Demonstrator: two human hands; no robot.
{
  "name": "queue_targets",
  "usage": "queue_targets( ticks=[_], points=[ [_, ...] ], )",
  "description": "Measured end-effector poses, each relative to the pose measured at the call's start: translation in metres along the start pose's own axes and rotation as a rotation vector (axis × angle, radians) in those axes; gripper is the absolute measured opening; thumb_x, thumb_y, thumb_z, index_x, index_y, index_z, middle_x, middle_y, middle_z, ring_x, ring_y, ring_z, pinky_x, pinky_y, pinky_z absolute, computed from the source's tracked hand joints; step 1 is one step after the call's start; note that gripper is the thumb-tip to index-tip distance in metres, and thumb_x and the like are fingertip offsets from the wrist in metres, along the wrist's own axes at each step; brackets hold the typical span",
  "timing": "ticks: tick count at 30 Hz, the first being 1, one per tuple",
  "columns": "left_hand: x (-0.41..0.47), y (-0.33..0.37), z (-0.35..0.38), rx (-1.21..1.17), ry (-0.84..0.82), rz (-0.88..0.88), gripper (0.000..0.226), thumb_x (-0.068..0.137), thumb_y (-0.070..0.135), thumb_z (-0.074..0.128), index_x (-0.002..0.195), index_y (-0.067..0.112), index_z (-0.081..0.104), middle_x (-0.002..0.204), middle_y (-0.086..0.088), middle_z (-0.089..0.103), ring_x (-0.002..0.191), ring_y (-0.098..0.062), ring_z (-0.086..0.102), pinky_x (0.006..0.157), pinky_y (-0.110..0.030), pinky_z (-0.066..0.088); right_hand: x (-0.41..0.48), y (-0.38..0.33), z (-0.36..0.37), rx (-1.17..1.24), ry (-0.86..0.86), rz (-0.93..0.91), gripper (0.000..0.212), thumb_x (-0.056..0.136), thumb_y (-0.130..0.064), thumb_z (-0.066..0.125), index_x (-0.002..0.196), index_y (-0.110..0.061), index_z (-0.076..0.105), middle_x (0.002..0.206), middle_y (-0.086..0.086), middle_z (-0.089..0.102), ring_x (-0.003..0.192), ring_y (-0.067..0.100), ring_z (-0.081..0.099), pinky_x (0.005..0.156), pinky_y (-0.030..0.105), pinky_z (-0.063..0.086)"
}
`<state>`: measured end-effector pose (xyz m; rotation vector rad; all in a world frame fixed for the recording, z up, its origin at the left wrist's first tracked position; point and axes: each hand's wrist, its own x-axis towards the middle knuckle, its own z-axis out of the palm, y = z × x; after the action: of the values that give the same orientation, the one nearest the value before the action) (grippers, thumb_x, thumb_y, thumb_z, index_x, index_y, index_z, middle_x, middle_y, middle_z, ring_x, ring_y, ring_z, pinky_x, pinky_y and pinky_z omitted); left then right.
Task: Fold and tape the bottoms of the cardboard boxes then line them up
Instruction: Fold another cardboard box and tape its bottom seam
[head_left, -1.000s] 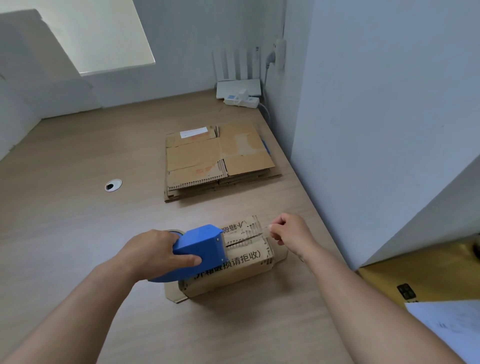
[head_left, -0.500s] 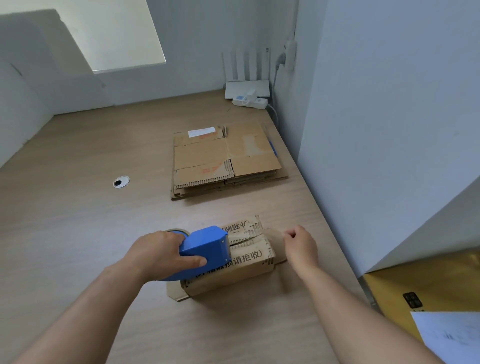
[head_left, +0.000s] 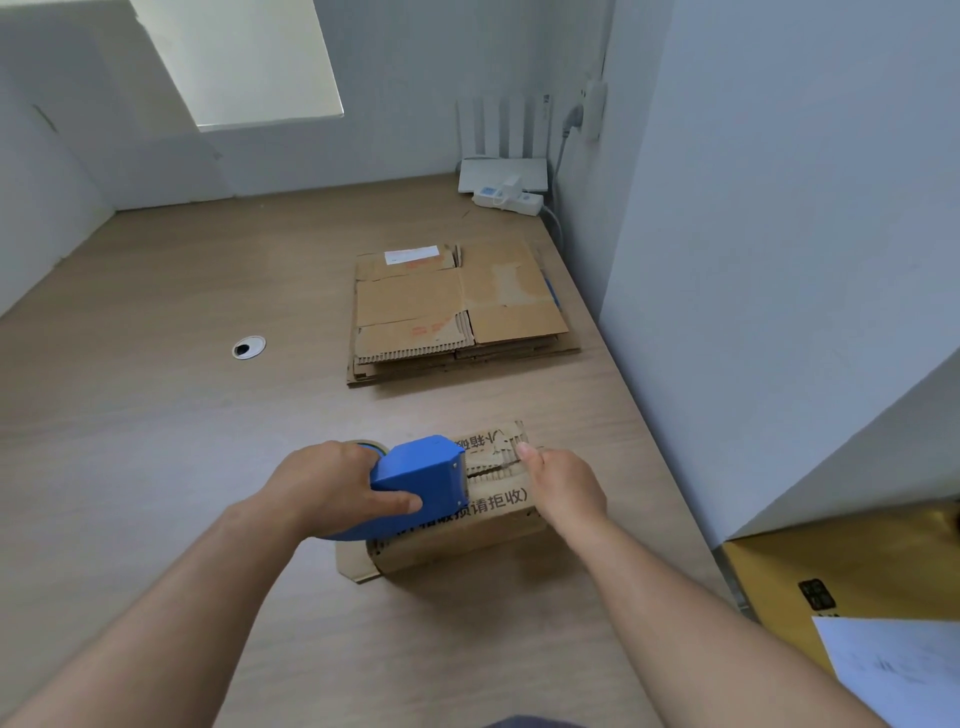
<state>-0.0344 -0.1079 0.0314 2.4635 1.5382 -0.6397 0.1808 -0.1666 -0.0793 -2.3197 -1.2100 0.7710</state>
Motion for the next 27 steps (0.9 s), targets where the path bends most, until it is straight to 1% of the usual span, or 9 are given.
queue_targets(
  ticks=[2, 5, 8, 11, 13, 16, 20, 25, 27],
  points=[
    [0.001, -0.001, -0.002, -0.030, -0.029, 0.003, 0.050, 0.080, 0.074, 0.047, 0.091, 0.025, 0.050, 0.079, 0.008, 0.053, 0.077, -0.011, 0.053, 0.067, -0.023, 0.043, 0.002, 0.001, 0.000, 0.001, -0.003, -0.012, 0.049, 0.099, -0.051, 0.028, 0.078, -0.016, 0.056, 0.095, 0.013, 0.067, 0.091, 0.032, 0.060, 0.067, 0.033, 0.038],
    [0.001, -0.007, -0.007, -0.117, -0.099, 0.008, 0.051, 0.079, 0.072, 0.050, 0.103, 0.027, 0.053, 0.091, 0.007, 0.060, 0.085, -0.011, 0.058, 0.074, -0.024, 0.047, 0.002, 0.001, 0.000, 0.005, 0.004, -0.021, 0.049, 0.100, -0.048, 0.030, 0.075, -0.015, 0.056, 0.094, 0.014, 0.066, 0.091, 0.032, 0.060, 0.065, 0.031, 0.034],
    [-0.007, -0.030, -0.014, -0.211, -0.129, -0.035, 0.050, 0.077, 0.070, 0.055, 0.097, 0.025, 0.058, 0.089, 0.006, 0.061, 0.081, -0.010, 0.058, 0.068, -0.023, 0.043, 0.003, 0.002, 0.000, 0.009, 0.000, -0.032, 0.050, 0.101, -0.045, 0.031, 0.061, -0.019, 0.044, 0.086, 0.013, 0.063, 0.084, 0.030, 0.057, 0.064, 0.031, 0.033],
    [-0.018, -0.060, -0.015, -0.315, -0.159, -0.105, 0.043, 0.076, 0.066, 0.060, 0.085, 0.024, 0.059, 0.084, 0.005, 0.062, 0.076, -0.010, 0.057, 0.063, -0.022, 0.038, 0.003, 0.001, 0.000, -0.004, -0.001, -0.035, 0.051, 0.101, -0.044, 0.031, 0.058, -0.020, 0.041, 0.078, 0.008, 0.056, 0.076, 0.027, 0.051, 0.064, 0.031, 0.033],
    [-0.026, -0.079, -0.013, -0.349, -0.180, -0.148, 0.040, 0.077, 0.063, 0.063, 0.081, 0.023, 0.059, 0.082, 0.004, 0.062, 0.074, -0.010, 0.057, 0.061, -0.023, 0.037, 0.004, 0.001, 0.000, -0.026, 0.001, -0.036, 0.052, 0.101, -0.044, 0.031, 0.060, -0.016, 0.043, 0.078, 0.008, 0.055, 0.076, 0.026, 0.050, 0.064, 0.032, 0.033],
    [-0.032, -0.105, -0.010, -0.371, -0.190, -0.229, 0.043, 0.075, 0.062, 0.066, 0.082, 0.020, 0.063, 0.081, 0.002, 0.064, 0.072, -0.013, 0.058, 0.062, -0.025, 0.036, 0.005, 0.000, 0.000, -0.070, -0.004, -0.050, 0.050, 0.102, -0.043, 0.029, 0.074, -0.011, 0.056, 0.083, 0.011, 0.059, 0.078, 0.027, 0.048, 0.066, 0.031, 0.033],
    [-0.024, -0.116, 0.002, -0.374, -0.235, -0.255, 0.043, 0.075, 0.062, 0.066, 0.084, 0.020, 0.063, 0.085, 0.002, 0.064, 0.076, -0.014, 0.059, 0.065, -0.027, 0.039, 0.007, 0.001, 0.001, -0.096, 0.026, -0.094, 0.054, 0.102, -0.041, 0.029, 0.089, -0.005, 0.066, 0.094, 0.018, 0.066, 0.089, 0.033, 0.057, 0.066, 0.031, 0.033],
    [-0.010, -0.117, 0.013, -0.440, -0.321, -0.288, 0.047, 0.073, 0.065, 0.066, 0.086, 0.020, 0.063, 0.091, 0.002, 0.065, 0.082, -0.015, 0.061, 0.074, -0.030, 0.041, 0.008, 0.002, 0.002, -0.136, 0.034, -0.124, 0.050, 0.103, -0.039, 0.029, 0.081, -0.009, 0.062, 0.095, 0.018, 0.066, 0.087, 0.032, 0.056, 0.065, 0.032, 0.032],
    [-0.004, -0.118, 0.014, -0.430, -0.357, -0.305, 0.048, 0.072, 0.066, 0.065, 0.088, 0.021, 0.062, 0.094, 0.002, 0.064, 0.087, -0.016, 0.061, 0.078, -0.031, 0.042, 0.007, 0.001, 0.002, -0.140, 0.043, -0.126, 0.050, 0.103, -0.038, 0.029, 0.083, -0.008, 0.064, 0.095, 0.018, 0.066, 0.087, 0.032, 0.056, 0.065, 0.032, 0.032]
  ],
)
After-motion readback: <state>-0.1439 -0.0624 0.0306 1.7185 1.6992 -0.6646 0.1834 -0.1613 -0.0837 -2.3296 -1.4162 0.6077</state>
